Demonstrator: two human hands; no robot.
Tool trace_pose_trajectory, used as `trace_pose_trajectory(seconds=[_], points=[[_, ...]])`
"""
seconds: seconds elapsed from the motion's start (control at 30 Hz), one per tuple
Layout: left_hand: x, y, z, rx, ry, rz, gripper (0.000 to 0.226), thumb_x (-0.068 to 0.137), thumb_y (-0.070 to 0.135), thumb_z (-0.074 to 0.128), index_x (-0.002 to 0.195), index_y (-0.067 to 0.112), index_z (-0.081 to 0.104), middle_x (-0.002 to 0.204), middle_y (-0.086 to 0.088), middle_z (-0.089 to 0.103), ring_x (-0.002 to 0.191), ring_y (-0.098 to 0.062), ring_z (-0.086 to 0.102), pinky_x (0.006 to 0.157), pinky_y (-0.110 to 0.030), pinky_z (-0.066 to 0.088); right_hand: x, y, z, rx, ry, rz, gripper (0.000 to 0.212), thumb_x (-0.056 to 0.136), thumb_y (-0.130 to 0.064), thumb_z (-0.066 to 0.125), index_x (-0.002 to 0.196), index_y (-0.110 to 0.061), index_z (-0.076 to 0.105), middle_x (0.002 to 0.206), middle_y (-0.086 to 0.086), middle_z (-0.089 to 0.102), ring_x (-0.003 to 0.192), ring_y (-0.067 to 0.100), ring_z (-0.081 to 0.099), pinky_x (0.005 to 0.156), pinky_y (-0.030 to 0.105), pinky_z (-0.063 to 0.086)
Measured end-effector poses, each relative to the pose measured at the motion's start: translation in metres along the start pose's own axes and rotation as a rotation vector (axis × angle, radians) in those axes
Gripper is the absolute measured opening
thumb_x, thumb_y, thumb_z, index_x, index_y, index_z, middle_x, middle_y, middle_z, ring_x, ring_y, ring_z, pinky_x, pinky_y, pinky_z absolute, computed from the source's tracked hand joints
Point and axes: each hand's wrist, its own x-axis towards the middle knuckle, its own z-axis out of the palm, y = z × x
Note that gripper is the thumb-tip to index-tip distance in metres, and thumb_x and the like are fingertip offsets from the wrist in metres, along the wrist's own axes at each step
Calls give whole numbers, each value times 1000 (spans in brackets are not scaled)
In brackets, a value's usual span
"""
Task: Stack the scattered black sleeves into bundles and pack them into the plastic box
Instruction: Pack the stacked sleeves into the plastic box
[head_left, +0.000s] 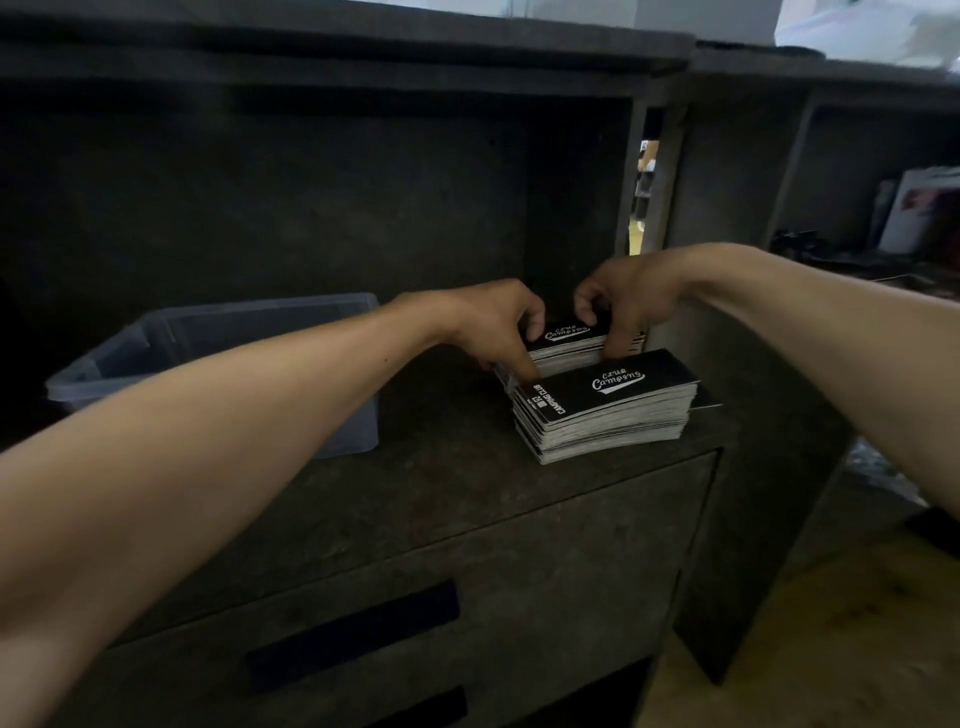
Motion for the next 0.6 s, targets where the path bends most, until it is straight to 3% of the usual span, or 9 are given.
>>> trace_pose_trajectory(seconds=[0.17, 0.33, 0.47, 0.6], points=[[-5, -3, -4, 0, 30, 19, 35, 69, 24, 87, 87, 26, 57, 100, 8, 58, 91, -13, 62, 65, -24, 53, 0, 0, 0, 102, -28, 8, 37, 73, -5, 81, 94, -19, 54, 100, 0, 63, 85, 18, 63, 56, 20, 51], [-8, -5, -8, 54, 78, 17, 37, 67, 25, 88, 87, 28, 58, 102, 5, 60, 94, -15, 60, 75, -34, 58, -3, -2, 1, 84, 38, -9, 40, 69, -10, 84, 93, -20, 54, 93, -4, 63, 85, 17, 60, 62, 24, 47], [-17, -4, -29, 81, 140, 31, 39, 63, 26, 89, 84, 30, 56, 92, 8, 59, 83, -12, 56, 63, -29, 48, -9, -14, -14, 79, 132, -29, 46, 64, -14, 88, 89, -22, 50, 89, -4, 61, 79, 16, 58, 56, 22, 45], [-39, -13, -57, 52, 156, 16, 41, 63, 24, 89, 84, 28, 54, 94, 5, 62, 86, -15, 59, 68, -33, 52, -13, -39, -29, 143, 174, -100, 46, 67, -8, 86, 87, -22, 48, 95, -3, 60, 84, 17, 60, 53, 19, 48]])
